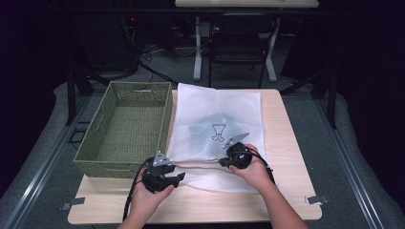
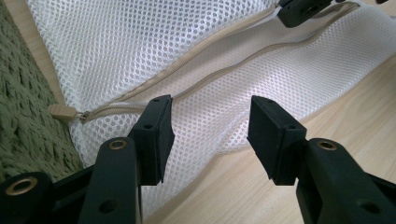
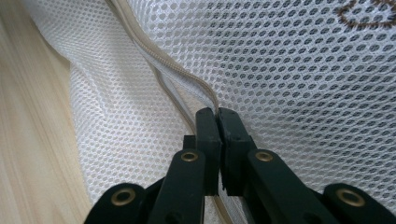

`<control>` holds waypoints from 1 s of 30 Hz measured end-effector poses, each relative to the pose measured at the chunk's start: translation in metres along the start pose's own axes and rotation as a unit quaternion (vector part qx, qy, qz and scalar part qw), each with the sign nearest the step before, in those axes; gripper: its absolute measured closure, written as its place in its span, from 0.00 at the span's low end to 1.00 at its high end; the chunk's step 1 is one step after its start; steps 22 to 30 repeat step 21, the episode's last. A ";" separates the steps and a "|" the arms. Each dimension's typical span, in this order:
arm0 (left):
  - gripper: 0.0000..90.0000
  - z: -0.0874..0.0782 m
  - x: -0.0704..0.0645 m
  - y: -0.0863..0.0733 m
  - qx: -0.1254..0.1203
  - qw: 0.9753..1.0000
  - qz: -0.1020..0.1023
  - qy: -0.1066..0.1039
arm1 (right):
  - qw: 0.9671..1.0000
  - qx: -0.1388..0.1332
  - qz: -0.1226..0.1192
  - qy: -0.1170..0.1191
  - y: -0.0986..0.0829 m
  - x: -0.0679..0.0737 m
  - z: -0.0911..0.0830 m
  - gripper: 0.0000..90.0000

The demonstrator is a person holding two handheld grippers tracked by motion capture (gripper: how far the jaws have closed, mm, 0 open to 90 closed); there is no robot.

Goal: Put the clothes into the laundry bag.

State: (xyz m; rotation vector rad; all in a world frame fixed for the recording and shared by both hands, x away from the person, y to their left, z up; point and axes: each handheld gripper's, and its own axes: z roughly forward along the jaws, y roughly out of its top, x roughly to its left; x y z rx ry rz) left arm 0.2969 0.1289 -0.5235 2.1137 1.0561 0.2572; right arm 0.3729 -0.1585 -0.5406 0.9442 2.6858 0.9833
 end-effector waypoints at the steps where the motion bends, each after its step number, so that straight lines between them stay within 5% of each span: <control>1: 0.55 0.000 0.000 0.000 0.004 1.000 0.003 -0.004 | 1.000 -0.003 0.002 0.000 -0.001 0.000 0.000 0.98; 9: 0.54 0.013 -0.008 -0.009 0.020 1.000 0.013 -0.011 | 1.000 -0.022 -0.002 -0.002 -0.004 0.000 -0.003 0.95; 20: 0.54 0.018 -0.012 -0.011 0.028 0.999 0.018 -0.020 | 0.996 -0.090 0.010 -0.002 -0.006 -0.001 -0.026 0.60; 30: 0.53 0.018 -0.012 -0.011 0.027 0.999 0.017 -0.020 | 0.996 -0.093 0.009 -0.004 -0.005 -0.001 -0.029 0.59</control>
